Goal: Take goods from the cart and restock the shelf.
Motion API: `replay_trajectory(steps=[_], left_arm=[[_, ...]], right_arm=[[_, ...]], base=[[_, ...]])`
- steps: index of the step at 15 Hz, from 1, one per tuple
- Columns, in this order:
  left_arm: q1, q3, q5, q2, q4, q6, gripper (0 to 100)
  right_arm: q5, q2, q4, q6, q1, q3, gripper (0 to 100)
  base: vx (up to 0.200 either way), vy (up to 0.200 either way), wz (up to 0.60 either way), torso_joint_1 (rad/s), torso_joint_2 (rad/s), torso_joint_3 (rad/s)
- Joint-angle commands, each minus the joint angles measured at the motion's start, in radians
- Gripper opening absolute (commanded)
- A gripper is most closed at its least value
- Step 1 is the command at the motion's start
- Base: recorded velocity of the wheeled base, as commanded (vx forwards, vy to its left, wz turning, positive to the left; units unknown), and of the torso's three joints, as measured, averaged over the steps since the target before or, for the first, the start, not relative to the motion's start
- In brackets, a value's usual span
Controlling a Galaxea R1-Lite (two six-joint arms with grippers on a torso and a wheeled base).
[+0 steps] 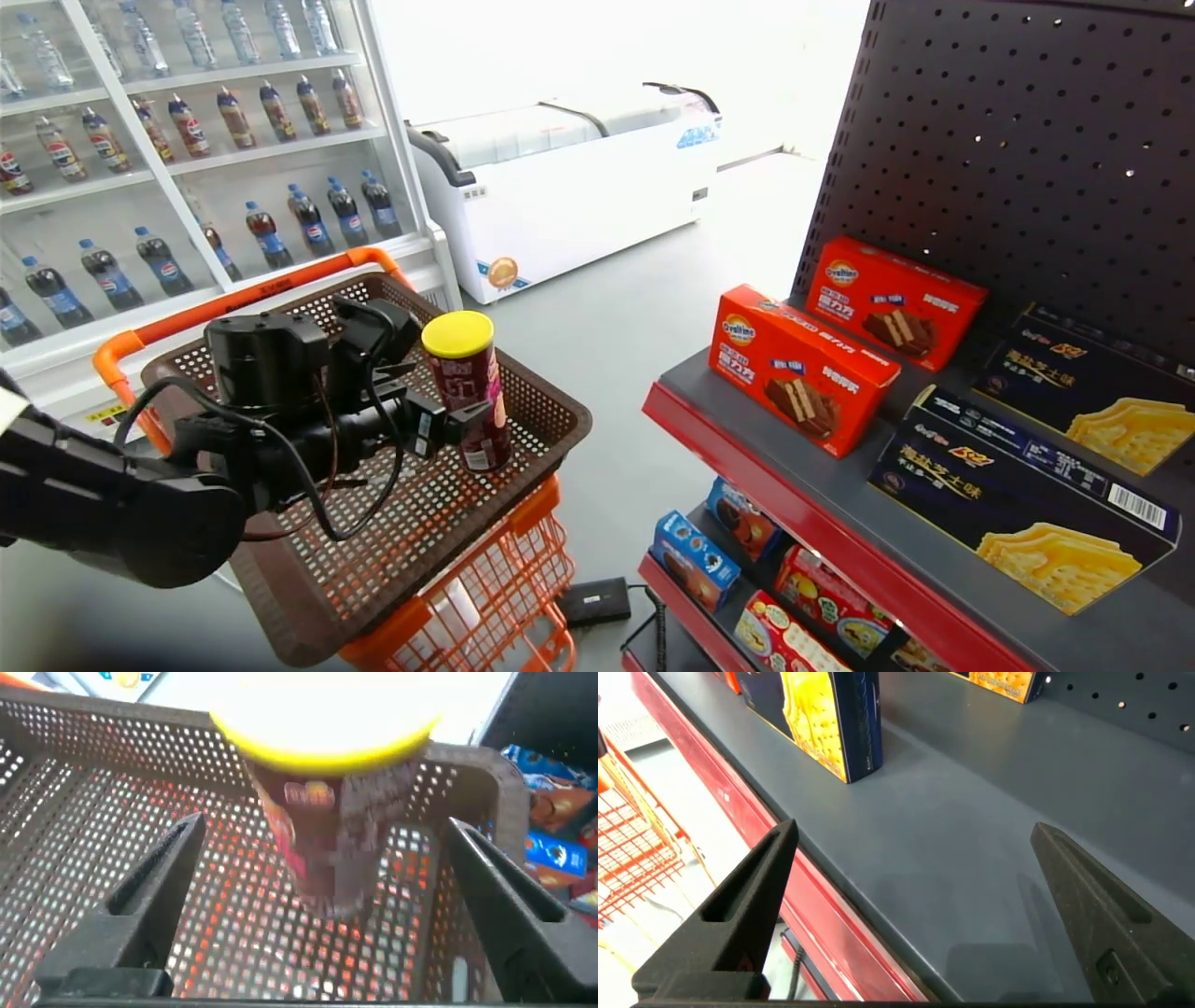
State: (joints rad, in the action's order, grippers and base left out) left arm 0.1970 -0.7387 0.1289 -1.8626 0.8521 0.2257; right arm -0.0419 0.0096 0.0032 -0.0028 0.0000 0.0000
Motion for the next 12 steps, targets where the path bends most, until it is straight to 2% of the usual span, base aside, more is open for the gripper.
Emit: replay_trajectory(steps=[1, 6, 12], left_arm=[[-0.001, -0.062, 0.0, -0.087, 0.004, 0.0, 100], [0.012, -0.096, 0.0, -0.158, 0.104, 0.0, 100], [0.018, -0.119, 0.0, -0.202, 0.113, 0.004, 100]], right_arm=[[0.0, 0.001, 0.0, 0.0, 0.0, 0.0, 100], [0.0, 0.001, 0.0, 0.0, 0.0, 0.0, 100], [0.0, 0.001, 0.0, 0.0, 0.0, 0.0, 100]], base=[[0.0, 0.0, 0.0, 0.0, 0.0, 0.0], [0.0, 0.0, 0.0, 0.0, 0.0, 0.0], [0.0, 0.0, 0.0, 0.0, 0.0, 0.0]])
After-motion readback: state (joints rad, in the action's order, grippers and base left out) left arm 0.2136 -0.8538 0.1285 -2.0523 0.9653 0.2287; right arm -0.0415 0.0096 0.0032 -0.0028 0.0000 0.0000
